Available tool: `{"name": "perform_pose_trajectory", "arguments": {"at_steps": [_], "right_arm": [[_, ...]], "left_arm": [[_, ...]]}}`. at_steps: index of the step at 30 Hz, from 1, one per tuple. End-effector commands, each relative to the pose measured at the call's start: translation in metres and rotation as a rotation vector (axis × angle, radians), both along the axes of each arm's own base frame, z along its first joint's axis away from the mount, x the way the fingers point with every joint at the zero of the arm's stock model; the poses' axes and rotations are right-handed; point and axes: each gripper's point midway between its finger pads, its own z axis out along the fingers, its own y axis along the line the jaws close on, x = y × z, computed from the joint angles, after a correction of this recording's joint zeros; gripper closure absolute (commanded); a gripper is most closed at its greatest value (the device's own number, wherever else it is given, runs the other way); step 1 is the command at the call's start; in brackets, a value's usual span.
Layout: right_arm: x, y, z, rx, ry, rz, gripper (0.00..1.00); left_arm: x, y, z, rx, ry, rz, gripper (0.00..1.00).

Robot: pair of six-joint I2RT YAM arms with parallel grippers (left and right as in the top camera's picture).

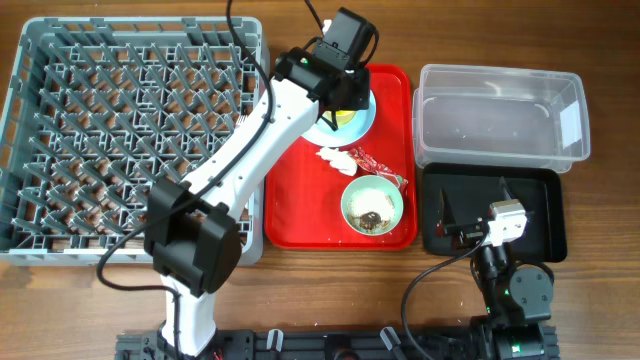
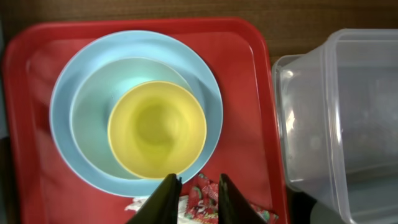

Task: Sort waste into correct bins and load items into the dishwasher rack
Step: 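Move the left gripper over the yellow cup on the blue plate, then lower the left gripper onto the yellow cup rim and close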

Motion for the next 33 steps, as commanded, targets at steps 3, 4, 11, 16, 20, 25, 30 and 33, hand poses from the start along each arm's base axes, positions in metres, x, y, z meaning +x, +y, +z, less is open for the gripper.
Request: {"name": "perform_pose_trajectory", "arguments": {"at_steps": [3,4,11,16,20,25,30,33], "right_arm": [[0.000,0.000,0.001,-0.005,-0.005,0.004,0.00],[0.000,0.000,0.001,-0.005,-0.005,0.004,0.00],[0.000,0.000,0.001,-0.005,-0.005,0.004,0.00],[0.000,0.000,0.001,-0.004,-0.005,0.004,0.00],[0.000,0.000,0.001,-0.004,-0.005,0.004,0.00],[0.000,0.000,0.001,-0.005,-0.005,0.004,0.00],[0.000,0.000,0.001,-0.005,-0.005,0.004,0.00],[0.000,0.000,0.001,-0.004,-0.005,0.004,0.00]], "left_arm": [[0.012,-0.009,-0.034,0.074,-0.030,0.006,0.87],[0.014,-0.010,-0.037,0.077,-0.033,0.009,0.86],[0.035,-0.015,-0.060,0.087,-0.079,0.034,0.76],[0.040,-0.020,-0.056,0.066,-0.103,0.035,0.76],[0.036,-0.021,-0.058,0.072,-0.089,0.027,0.82],[0.027,-0.020,-0.065,0.092,-0.060,0.017,0.84],[0.024,-0.018,-0.067,0.102,-0.047,0.015,0.84],[0.022,-0.017,-0.068,0.108,-0.038,0.014,0.84]]}}
